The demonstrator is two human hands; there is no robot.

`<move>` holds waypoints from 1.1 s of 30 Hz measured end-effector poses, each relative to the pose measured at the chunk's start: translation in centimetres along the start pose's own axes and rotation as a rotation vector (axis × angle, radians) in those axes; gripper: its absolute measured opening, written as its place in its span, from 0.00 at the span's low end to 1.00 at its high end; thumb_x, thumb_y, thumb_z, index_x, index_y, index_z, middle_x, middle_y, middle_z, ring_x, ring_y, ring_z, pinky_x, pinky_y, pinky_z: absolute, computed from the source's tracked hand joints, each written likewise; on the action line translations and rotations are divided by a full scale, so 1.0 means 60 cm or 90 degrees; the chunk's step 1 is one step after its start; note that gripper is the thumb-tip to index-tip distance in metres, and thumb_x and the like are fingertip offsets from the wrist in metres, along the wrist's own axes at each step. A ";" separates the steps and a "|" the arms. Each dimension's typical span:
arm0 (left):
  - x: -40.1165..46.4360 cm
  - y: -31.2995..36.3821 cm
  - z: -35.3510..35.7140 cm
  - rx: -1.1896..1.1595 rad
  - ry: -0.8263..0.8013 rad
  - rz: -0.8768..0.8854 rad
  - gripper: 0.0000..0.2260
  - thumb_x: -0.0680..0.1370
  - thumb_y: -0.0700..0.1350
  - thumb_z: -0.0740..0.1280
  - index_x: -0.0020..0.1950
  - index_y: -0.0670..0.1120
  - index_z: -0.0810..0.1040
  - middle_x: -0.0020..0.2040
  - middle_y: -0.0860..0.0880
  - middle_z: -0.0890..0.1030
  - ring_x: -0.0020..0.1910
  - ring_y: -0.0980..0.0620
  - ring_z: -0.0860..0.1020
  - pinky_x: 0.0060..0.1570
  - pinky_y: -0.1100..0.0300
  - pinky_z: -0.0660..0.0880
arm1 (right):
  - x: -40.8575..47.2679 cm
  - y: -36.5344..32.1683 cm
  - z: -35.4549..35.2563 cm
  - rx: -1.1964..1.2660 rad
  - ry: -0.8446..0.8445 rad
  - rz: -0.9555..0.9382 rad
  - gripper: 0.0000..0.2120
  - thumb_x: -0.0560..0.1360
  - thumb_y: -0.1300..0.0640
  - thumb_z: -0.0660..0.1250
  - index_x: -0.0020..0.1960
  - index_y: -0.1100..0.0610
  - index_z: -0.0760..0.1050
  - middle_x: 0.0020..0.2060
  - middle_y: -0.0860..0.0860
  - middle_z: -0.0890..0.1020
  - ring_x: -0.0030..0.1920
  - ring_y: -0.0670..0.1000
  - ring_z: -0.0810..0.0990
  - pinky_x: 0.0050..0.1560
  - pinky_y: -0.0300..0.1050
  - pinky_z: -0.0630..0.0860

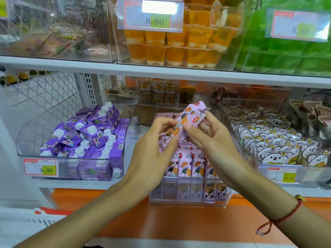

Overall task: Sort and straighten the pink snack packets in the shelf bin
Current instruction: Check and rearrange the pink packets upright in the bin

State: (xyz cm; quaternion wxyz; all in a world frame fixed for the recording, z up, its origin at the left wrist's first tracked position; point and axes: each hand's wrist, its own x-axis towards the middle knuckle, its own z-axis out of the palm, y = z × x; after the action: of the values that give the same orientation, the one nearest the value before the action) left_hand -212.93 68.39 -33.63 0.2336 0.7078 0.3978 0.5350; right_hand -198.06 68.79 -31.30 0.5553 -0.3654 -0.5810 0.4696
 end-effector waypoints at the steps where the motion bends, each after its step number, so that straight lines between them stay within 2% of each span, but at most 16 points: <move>1: 0.001 -0.001 -0.001 0.024 0.010 0.022 0.10 0.78 0.44 0.67 0.58 0.55 0.74 0.57 0.64 0.78 0.60 0.64 0.75 0.60 0.65 0.72 | -0.001 0.000 0.002 -0.006 0.029 -0.022 0.18 0.75 0.62 0.68 0.64 0.55 0.72 0.55 0.50 0.83 0.57 0.45 0.81 0.56 0.38 0.77; 3: 0.002 -0.001 -0.002 0.066 0.023 0.057 0.14 0.75 0.44 0.71 0.59 0.55 0.74 0.58 0.64 0.76 0.60 0.63 0.74 0.59 0.67 0.70 | -0.005 0.001 0.005 -0.011 0.069 -0.055 0.16 0.73 0.63 0.70 0.59 0.56 0.73 0.51 0.51 0.84 0.54 0.47 0.82 0.52 0.39 0.77; 6: 0.003 0.000 -0.003 0.049 0.026 0.045 0.20 0.72 0.46 0.75 0.59 0.57 0.72 0.55 0.64 0.77 0.57 0.63 0.76 0.53 0.69 0.72 | -0.010 -0.002 0.008 -0.049 0.065 -0.075 0.15 0.71 0.62 0.73 0.55 0.58 0.73 0.48 0.52 0.83 0.50 0.46 0.82 0.46 0.33 0.77; 9: 0.005 -0.001 -0.007 -0.017 0.001 0.028 0.18 0.73 0.47 0.73 0.60 0.54 0.72 0.55 0.65 0.78 0.57 0.65 0.76 0.53 0.70 0.73 | -0.009 -0.011 0.002 -0.096 0.039 -0.055 0.17 0.70 0.57 0.74 0.56 0.57 0.74 0.50 0.49 0.83 0.51 0.45 0.82 0.48 0.34 0.77; 12: 0.011 0.006 -0.013 -0.138 -0.026 -0.036 0.14 0.74 0.47 0.70 0.59 0.54 0.74 0.53 0.61 0.82 0.55 0.63 0.79 0.51 0.70 0.75 | -0.005 -0.020 -0.009 -0.081 0.011 -0.008 0.18 0.69 0.49 0.70 0.59 0.51 0.77 0.51 0.45 0.84 0.52 0.42 0.82 0.51 0.36 0.78; 15: 0.015 0.011 -0.016 -0.180 -0.068 -0.099 0.12 0.73 0.52 0.66 0.56 0.57 0.76 0.47 0.59 0.85 0.50 0.60 0.82 0.50 0.65 0.78 | -0.002 -0.021 -0.016 -0.084 0.025 0.017 0.13 0.73 0.54 0.70 0.58 0.52 0.79 0.47 0.47 0.85 0.44 0.44 0.84 0.44 0.34 0.78; 18: 0.016 0.011 -0.014 -0.216 -0.108 -0.190 0.10 0.78 0.50 0.63 0.57 0.55 0.78 0.41 0.58 0.85 0.43 0.57 0.82 0.43 0.66 0.79 | -0.001 -0.015 -0.018 -0.076 0.029 0.055 0.12 0.74 0.56 0.71 0.57 0.55 0.79 0.41 0.50 0.85 0.38 0.46 0.82 0.41 0.34 0.77; 21: 0.015 0.009 -0.016 -0.241 -0.144 -0.247 0.11 0.80 0.49 0.60 0.59 0.52 0.78 0.39 0.57 0.85 0.38 0.63 0.82 0.38 0.71 0.78 | 0.001 -0.011 -0.021 -0.068 0.027 0.074 0.12 0.73 0.56 0.71 0.56 0.55 0.79 0.39 0.50 0.84 0.37 0.45 0.81 0.41 0.35 0.77; 24: 0.016 0.002 -0.016 -0.275 -0.160 -0.280 0.11 0.81 0.49 0.59 0.58 0.53 0.79 0.42 0.55 0.86 0.41 0.62 0.82 0.41 0.69 0.79 | 0.002 -0.011 -0.023 -0.057 0.018 0.060 0.13 0.72 0.57 0.72 0.56 0.54 0.78 0.38 0.48 0.83 0.37 0.45 0.81 0.42 0.35 0.77; 27: 0.022 0.002 -0.014 -0.368 -0.152 -0.324 0.10 0.82 0.44 0.58 0.57 0.53 0.78 0.44 0.56 0.85 0.42 0.60 0.83 0.40 0.67 0.79 | 0.000 -0.015 -0.025 -0.068 -0.012 0.002 0.15 0.72 0.63 0.72 0.57 0.52 0.78 0.39 0.47 0.82 0.39 0.45 0.82 0.43 0.35 0.77; 33: 0.025 0.007 -0.023 -0.379 -0.175 -0.267 0.14 0.82 0.40 0.56 0.61 0.53 0.76 0.50 0.58 0.84 0.50 0.63 0.81 0.45 0.69 0.76 | -0.007 -0.023 -0.020 -0.175 -0.018 -0.144 0.15 0.71 0.66 0.72 0.54 0.52 0.78 0.44 0.49 0.82 0.42 0.45 0.81 0.46 0.36 0.77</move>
State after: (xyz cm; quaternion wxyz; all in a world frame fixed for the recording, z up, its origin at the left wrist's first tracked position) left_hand -213.95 69.25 -32.01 0.5842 0.5777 0.3262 0.4676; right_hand -196.69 68.13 -30.18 0.5414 -0.3631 -0.6849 0.3255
